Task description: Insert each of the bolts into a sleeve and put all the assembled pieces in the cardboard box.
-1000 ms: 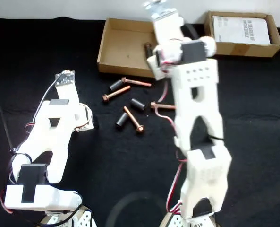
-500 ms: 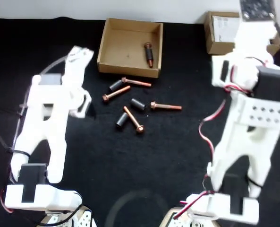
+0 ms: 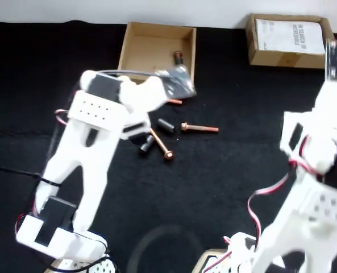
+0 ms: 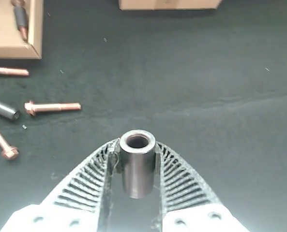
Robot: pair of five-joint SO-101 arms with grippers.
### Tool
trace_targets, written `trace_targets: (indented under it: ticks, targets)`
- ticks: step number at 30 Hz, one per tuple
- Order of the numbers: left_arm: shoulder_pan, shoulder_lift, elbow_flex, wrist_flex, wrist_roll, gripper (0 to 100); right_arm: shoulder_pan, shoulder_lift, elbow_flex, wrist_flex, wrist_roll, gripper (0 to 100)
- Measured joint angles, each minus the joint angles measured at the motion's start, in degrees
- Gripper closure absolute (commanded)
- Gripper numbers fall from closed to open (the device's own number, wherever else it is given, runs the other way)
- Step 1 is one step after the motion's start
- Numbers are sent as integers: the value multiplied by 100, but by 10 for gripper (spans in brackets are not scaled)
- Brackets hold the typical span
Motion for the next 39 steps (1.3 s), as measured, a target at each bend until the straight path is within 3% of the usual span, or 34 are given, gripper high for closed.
trace_targets:
  ticks: [6,12,25,33,39]
  targets:
    - [369,563,-18,-9,-1257,748,571,-1371,1081,0,281,991]
    - [396,1213,-18,-756,-1934,748,1046,-2822,2321,-273,308,991]
    - [985,2154,-18,-1574,-2338,755,1741,-5029,4440,-1020,809,991]
    - [976,2919,-18,-1591,-2593,982,1767,-5178,4853,-1134,879,991]
    - [967,3130,-114,-1679,-2646,948,1767,-5187,5231,-1301,879,991]
